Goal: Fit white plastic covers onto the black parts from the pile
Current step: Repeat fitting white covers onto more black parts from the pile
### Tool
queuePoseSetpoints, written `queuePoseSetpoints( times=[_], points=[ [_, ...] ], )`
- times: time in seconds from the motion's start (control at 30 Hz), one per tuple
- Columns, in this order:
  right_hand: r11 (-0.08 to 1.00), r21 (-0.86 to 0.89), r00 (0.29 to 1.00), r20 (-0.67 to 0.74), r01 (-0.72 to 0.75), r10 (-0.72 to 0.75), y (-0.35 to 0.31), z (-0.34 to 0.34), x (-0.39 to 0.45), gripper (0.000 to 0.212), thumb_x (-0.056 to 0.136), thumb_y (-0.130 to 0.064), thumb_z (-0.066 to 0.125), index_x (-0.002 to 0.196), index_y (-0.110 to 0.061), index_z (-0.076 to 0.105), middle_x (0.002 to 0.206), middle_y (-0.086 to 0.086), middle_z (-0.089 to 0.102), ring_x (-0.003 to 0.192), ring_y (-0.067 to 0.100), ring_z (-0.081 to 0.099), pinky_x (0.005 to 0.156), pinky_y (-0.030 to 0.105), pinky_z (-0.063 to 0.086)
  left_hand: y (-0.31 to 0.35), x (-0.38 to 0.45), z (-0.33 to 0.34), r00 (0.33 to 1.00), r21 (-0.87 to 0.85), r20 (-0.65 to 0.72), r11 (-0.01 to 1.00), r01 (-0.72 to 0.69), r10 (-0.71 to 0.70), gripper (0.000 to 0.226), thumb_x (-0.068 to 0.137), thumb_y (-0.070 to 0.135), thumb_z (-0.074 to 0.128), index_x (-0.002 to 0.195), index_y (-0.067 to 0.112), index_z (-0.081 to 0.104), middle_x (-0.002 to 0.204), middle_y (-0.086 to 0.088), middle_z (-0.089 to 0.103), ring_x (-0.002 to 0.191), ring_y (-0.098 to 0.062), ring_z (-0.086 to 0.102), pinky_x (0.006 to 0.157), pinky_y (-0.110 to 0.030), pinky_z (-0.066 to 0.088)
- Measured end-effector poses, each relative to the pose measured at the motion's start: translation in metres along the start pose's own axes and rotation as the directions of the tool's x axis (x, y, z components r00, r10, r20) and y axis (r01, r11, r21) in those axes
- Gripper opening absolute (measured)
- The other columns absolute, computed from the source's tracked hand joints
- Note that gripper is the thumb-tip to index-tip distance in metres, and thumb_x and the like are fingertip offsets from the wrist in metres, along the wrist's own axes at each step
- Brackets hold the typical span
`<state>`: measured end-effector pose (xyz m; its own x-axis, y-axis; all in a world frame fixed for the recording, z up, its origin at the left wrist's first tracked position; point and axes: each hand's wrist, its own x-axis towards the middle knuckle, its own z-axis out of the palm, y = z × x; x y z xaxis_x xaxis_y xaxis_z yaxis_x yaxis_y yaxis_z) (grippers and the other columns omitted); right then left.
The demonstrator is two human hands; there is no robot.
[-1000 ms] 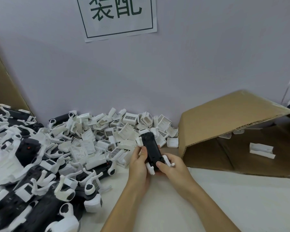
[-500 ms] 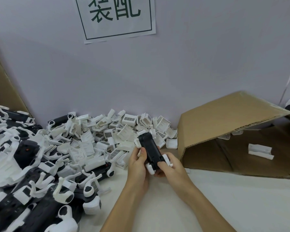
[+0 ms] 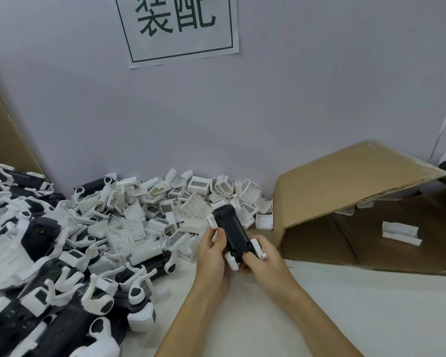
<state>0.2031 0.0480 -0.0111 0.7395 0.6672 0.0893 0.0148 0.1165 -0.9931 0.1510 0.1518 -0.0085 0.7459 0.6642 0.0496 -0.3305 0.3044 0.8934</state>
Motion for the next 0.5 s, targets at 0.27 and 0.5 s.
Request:
queuePoseSetpoints(
  times=[0.27,0.5],
  points=[
    [1.000,0.015,1.000,0.014,-0.010,0.010,0.0014,-0.0002,0.0007,0.013,0.098,-0.005,0.056,0.104,-0.015,0.061,0.089,0.002,0.068,0.072,0.005,0.069,0.065,0.018,0.053,0.0036,-0.0026,0.0009,1.000,-0.012,0.000,1.000,-0.004,0.004,0.027,0.104,0.023,0.044,0.113,0.001,0.058,0.105,-0.029,0.069,0.080,-0.036,0.065,0.048,-0.033,0.048],
    [0.998,0.054,0.997,0.066,-0.035,0.032,0.0000,-0.0015,0.0000,0.022,0.086,-0.012,0.062,0.109,-0.012,0.062,0.090,0.004,0.068,0.077,0.011,0.066,0.071,0.023,0.054,0.0033,-0.0017,-0.0012,1.000,-0.019,0.006,1.000,-0.009,0.009,0.029,0.101,0.026,0.047,0.112,0.002,0.060,0.102,-0.025,0.071,0.078,-0.032,0.069,0.052,-0.037,0.051]
  ],
)
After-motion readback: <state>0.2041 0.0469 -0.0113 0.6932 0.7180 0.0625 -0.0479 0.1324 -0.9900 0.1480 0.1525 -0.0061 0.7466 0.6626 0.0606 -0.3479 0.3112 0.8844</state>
